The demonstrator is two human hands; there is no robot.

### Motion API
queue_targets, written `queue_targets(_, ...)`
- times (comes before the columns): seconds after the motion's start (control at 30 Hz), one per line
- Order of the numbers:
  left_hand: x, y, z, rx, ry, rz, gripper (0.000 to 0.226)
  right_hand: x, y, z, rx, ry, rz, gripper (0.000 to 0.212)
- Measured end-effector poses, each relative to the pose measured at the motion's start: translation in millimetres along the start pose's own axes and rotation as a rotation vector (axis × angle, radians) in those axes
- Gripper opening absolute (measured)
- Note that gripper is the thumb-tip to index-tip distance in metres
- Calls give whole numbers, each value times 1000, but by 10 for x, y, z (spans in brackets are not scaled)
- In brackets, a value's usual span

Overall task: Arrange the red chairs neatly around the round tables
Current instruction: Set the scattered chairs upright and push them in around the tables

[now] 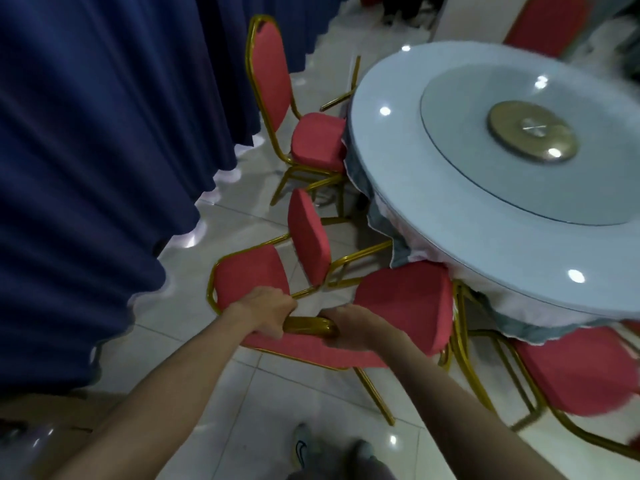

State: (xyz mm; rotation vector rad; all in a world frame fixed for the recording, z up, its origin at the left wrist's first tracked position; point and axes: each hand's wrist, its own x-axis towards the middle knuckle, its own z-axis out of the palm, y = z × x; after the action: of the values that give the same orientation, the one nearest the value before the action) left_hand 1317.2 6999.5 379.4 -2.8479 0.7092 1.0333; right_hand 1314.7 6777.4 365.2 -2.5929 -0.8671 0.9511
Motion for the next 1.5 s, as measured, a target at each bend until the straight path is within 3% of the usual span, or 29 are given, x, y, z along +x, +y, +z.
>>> queue_targets(0.13, 86, 265, -350, 68, -85, 159, 30, 65, -254, 5, 34, 29, -9, 46)
queue_targets(0.2, 134, 407, -394, 104, -124, 202, 36, -31, -197, 53, 57, -1, 7, 43)
queue_targets(0.3, 195, 474, -282, 23, -91, 184, 35, -236, -25, 170, 151, 3, 5, 23)
queue_targets(0.4, 261, 507, -213, -188, -76, 125, 36, -445, 137, 162, 174, 70, -27, 18)
queue_targets(0.6, 312, 588, -96, -148, -72, 107, 42, -785, 435, 153, 240, 153, -74, 22)
queue_targets(0.77, 204, 665, -166, -255, -64, 115, 30, -1020, 597, 176, 254, 157, -116, 33)
queue_targets(1.03, 206, 1401, -406, -135, -91, 147, 32, -1605, 999, 260, 286, 196, -121, 56)
queue_targets(1.37, 302, 2523, -609, -125, -55, 203, 25, -2500, 1774, 526, 390, 286, -75, 51)
queue_targets(1.5, 299, 3000, -553, -182, -52, 296, 13, -2935, 2196, 751, 416, 316, 8, 51)
